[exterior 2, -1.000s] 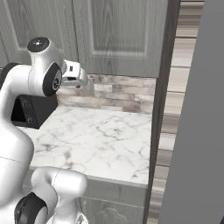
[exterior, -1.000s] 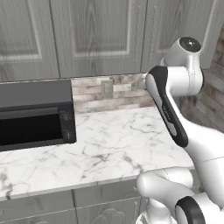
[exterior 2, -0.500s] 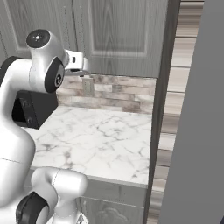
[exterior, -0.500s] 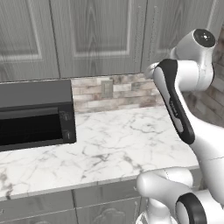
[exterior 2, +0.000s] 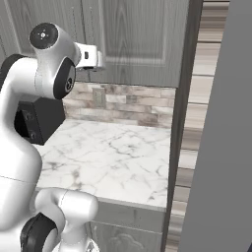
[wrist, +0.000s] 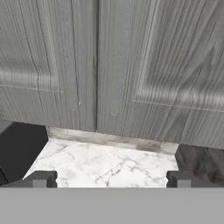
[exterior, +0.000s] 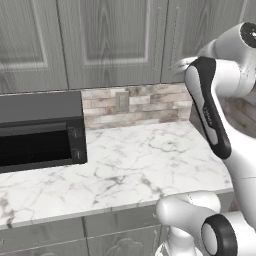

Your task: Move the bowls from the cabinet to the plates on the dining table.

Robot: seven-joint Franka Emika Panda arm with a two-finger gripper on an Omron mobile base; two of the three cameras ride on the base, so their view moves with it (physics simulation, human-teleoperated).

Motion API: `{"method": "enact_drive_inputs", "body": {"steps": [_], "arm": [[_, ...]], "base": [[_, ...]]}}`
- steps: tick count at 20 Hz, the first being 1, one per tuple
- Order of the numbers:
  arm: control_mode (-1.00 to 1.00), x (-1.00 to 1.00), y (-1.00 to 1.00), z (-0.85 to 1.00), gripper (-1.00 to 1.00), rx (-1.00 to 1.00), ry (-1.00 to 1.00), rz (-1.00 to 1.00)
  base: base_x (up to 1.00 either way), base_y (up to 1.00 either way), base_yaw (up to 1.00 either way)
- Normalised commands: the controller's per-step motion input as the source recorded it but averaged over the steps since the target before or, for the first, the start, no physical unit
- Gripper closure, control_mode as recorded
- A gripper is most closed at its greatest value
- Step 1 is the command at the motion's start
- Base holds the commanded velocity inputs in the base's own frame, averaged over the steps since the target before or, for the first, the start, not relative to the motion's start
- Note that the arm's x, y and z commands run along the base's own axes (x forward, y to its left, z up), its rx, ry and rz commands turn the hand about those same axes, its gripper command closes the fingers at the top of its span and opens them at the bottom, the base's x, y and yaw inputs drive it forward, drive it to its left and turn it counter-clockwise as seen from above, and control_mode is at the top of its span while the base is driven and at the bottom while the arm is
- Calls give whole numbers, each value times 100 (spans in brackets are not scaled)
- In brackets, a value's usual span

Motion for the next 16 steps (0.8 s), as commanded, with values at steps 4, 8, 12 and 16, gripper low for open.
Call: {"method": "enact_drive_inputs", "body": {"steps": [4,8,12,16], "arm": [[-100,1,-6,31,-100,2,-16,0],[-100,7,-1,21,-100,2,-10,0],[-100,11,0,10,-100,0,-6,0],[-100,11,0,7,-100,0,-4,0]], "base": [[0,0,0],[0,0,0],[0,0,0],[0,0,0]]}}
